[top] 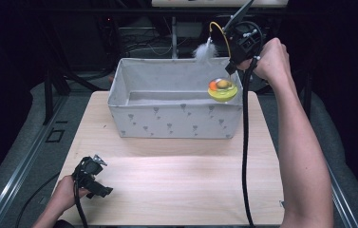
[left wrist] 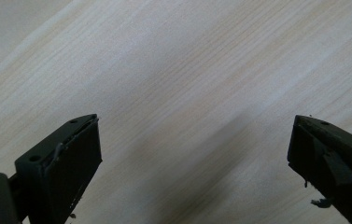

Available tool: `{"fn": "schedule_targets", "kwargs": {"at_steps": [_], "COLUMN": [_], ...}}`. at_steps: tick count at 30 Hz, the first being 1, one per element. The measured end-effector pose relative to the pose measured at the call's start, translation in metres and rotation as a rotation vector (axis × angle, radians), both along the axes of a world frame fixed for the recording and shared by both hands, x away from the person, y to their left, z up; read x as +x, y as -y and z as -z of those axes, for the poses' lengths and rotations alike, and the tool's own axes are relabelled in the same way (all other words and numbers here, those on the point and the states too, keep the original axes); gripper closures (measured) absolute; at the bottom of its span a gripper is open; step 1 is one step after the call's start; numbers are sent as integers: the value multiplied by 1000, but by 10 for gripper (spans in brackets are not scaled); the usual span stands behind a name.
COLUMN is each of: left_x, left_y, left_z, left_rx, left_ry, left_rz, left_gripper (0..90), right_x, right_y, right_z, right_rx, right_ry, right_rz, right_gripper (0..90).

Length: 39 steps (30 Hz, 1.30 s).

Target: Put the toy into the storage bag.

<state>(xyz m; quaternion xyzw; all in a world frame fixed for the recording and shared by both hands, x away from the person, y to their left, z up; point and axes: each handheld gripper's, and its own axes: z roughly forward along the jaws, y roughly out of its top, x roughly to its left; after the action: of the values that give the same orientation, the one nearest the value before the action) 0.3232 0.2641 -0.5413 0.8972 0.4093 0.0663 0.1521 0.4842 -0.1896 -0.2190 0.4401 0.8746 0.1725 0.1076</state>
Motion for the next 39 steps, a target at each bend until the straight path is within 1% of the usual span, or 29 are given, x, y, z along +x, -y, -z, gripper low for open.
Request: {"fn": "schedule_targets", "kwargs": {"at_steps": [3, 5, 7, 8, 10, 12, 14, 20, 22, 24, 25, 27, 28, 30, 32, 33, 34, 35, 39], "left_x": [0, 0, 1, 1, 0, 0, 0, 1, 0, 1, 1, 1, 1, 1, 1, 1, 1, 1, 0], "left_y": [0, 0, 0, 0, 0, -1, -1, -2, -1, -1, -1, -1, -1, -1, -1, -1, -1, -1, -1], "left_z": [0, 0, 0, -1, -1, -1, 0, -1, 0, 0, 0, 0, 0, 0, 1, 1, 1, 1, 0], "left_rx": [0, 2, 1, 0, -5, -2, -1, -3, -2, -2, -2, -3, -2, -1, -1, -1, -1, -2, 0], "left_ry": [0, -1, 1, 1, -1, -1, -5, -9, -6, -7, -7, -7, -8, -8, -9, -10, -10, -11, -10], "left_rz": [-1, 0, 0, 0, 3, 4, 5, 5, 8, 7, 7, 7, 7, 7, 8, 9, 11, 12, 15], "left_gripper": [30, 29, 29, 29, 29, 30, 29, 29, 30, 30, 29, 29, 29, 29, 29, 29, 29, 29, 29], "right_x": [6, 12, 14, 16, 21, 22, 28, 37, 41, 43, 46, 47, 50, 52, 55, 55, 56, 56, 59], "right_y": [2, 5, 6, 8, 11, 12, 12, 11, 10, 10, 9, 8, 6, 5, 2, 2, 1, 1, 1], "right_z": [2, 6, 7, 8, 12, 13, 17, 25, 31, 33, 37, 40, 45, 47, 54, 54, 61, 61, 75], "right_rx": [-5, 7, 10, 15, 40, 43, 44, 48, 48, 48, 51, 57, 50, 46, 42, 42, 42, 42, 40], "right_ry": [-5, -1, 2, 2, 7, 10, 16, 26, 29, 23, 21, 18, 13, 13, 16, 16, 9, 9, -6], "right_rz": [8, 24, 31, 37, 48, 53, 71, 88, 95, 97, 102, 103, 105, 105, 106, 106, 105, 105, 107], "right_gripper": [883, 884, 884, 884, 884, 884, 884, 884, 884, 884, 884, 884, 884, 884, 884, 884, 884, 884, 884]}}
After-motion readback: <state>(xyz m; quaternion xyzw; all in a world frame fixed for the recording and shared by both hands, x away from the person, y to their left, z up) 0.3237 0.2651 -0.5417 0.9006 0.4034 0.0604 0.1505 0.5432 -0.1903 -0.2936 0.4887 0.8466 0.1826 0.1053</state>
